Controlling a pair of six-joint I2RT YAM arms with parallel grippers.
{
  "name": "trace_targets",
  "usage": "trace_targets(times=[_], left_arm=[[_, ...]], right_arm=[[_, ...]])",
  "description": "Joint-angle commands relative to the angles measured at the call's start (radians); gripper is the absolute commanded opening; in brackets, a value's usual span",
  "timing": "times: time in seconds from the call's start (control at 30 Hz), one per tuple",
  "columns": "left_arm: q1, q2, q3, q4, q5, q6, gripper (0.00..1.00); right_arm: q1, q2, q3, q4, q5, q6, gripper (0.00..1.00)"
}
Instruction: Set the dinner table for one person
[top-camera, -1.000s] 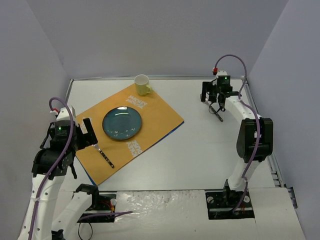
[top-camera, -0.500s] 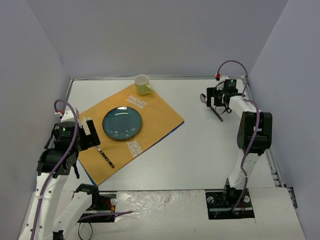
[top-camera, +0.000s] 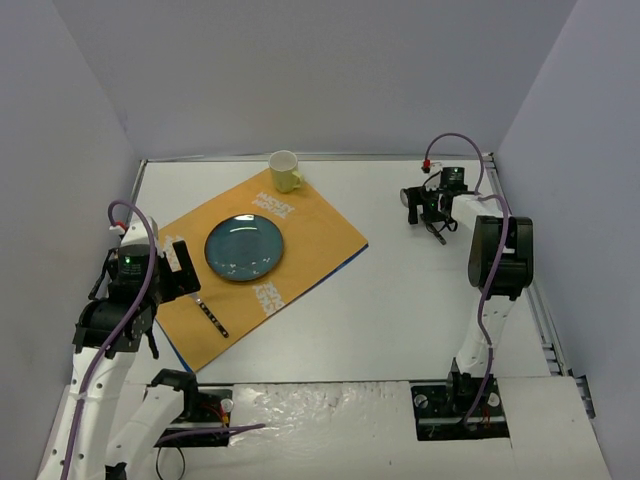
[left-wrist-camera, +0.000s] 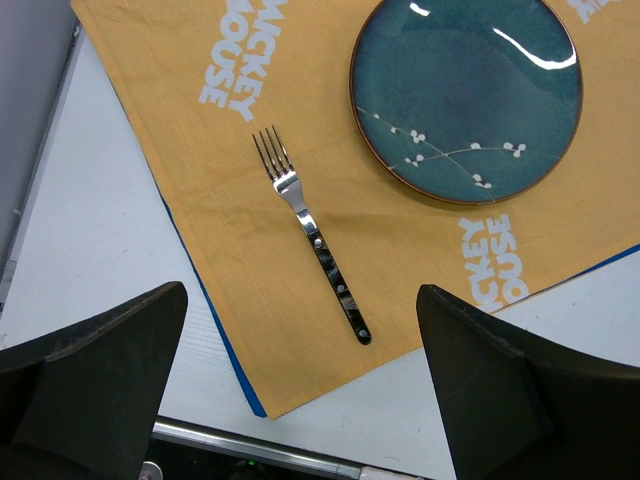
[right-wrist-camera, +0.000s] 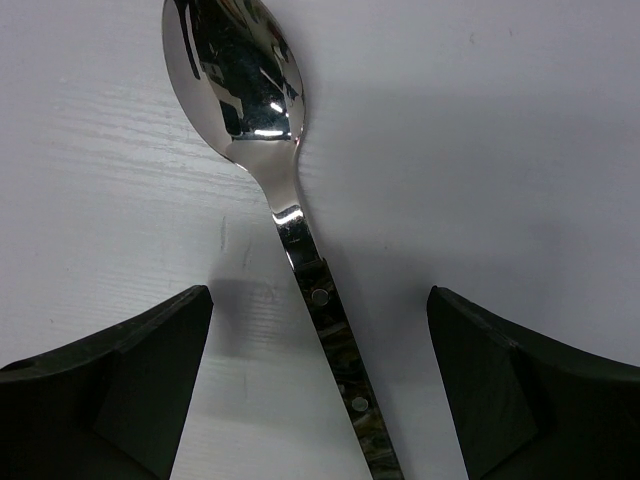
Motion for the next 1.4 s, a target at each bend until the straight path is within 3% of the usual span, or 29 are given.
trace_targets(times=[0.0, 0.17, 0.4, 0.47, 0.57, 0.67, 0.93, 1.37], left_arm=[[-0.001, 0.008, 0.035, 0.045, -0.001, 0.006, 0.97], [-0.001, 0.006, 0.04, 0.041, -0.002, 0.006, 0.97], [-0.001, 0.008, 0.042, 0.039, 0.002, 0.005, 0.97], [-0.001, 0.009, 0.042, 0.039, 0.002, 0.005, 0.97], [-0.001, 0.009, 0.042, 0.041, 0.005, 0.005, 0.97], [-0.001, 0.009, 0.04, 0.039, 0.008, 0.005, 0.97], [-0.001, 0.008, 0.042, 0.037, 0.011, 0.002, 0.97], [-0.001, 0.015, 0.068, 0.03, 0.012, 0.004, 0.97]], right_arm=[[-0.005, 0.013, 0.059, 0.0, -0.037, -0.029, 0.84], [-0.003, 0.027, 0.045, -0.013, -0.043, -0.026, 0.8], [0.011, 0.008, 0.018, -0.061, 0.008, -0.008, 0.67], [0.011, 0.001, 0.01, -0.065, 0.017, 0.004, 0.59], [0.01, -0.007, 0.004, -0.068, 0.022, 0.011, 0.33], [0.012, -0.011, 0.0, -0.069, 0.025, 0.016, 0.28], [0.036, -0.05, 0.0, -0.069, 0.041, 0.029, 0.01], [0.219, -0.147, 0.062, -0.071, 0.073, 0.055, 0.0]])
